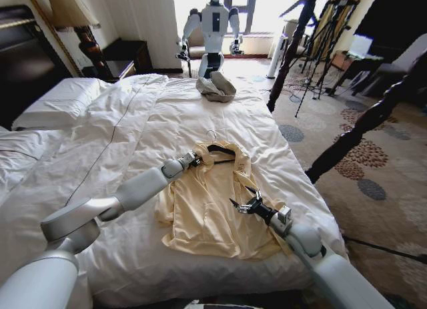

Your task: Pick up the clothes from the bed and hang them on the clothes hanger.

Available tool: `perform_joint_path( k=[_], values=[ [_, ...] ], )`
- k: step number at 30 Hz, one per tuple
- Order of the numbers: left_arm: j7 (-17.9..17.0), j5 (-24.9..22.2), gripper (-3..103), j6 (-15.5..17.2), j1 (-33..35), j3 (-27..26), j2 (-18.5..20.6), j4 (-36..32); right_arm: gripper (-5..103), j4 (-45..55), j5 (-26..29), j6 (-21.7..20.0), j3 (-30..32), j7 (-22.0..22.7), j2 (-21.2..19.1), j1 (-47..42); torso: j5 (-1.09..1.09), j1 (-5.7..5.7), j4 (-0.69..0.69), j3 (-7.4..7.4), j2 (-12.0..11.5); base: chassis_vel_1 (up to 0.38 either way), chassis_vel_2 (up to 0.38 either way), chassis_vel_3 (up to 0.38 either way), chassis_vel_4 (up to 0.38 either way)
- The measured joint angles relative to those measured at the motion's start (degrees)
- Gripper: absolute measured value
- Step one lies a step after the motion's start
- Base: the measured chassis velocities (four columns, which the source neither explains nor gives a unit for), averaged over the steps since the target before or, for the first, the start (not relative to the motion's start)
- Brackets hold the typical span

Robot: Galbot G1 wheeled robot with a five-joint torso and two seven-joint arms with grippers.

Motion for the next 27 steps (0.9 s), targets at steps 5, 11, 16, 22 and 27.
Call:
perform_joint_path(
  k=[5,11,16,22,27],
  values=[
    [0.12,-0.01,23,-0.01,0.14,0.0,0.58,-0.55,100,0.23,-0.33,-3.72,-1.4,7.82,-0.53,-1.36,0.0,0.0,0.01,0.0,0.0,0.0,0.0,0.0,0.0],
    [0.16,-0.01,23,-0.01,0.23,-0.16,0.86,-0.88,100,0.99,-1.9,-6.21,-0.89,15.66,-0.8,-2.0,0.0,0.01,0.01,0.0,0.0,0.0,0.0,0.0,0.0],
    [0.22,-0.01,23,-0.01,0.37,-0.43,0.95,-0.99,100,0.68,-5.38,-6.34,2.38,18.48,-0.35,-2.6,0.0,0.01,0.01,0.0,0.0,0.0,0.0,0.0,0.0],
    [0.23,-0.01,23,-0.01,0.37,-0.55,0.8,-1.01,100,0.39,-6.9,-3.96,4.51,18.34,0.18,-3.51,0.0,0.01,0.0,0.01,0.0,0.0,0.0,0.0,0.0],
    [0.24,0.0,23,-0.04,0.42,-0.59,0.87,-1.01,100,0.78,-5.92,-0.94,4.3,16.29,-0.28,-4.28,0.0,0.01,0.0,0.01,0.0,0.0,0.0,0.0,0.0]
  ],
)
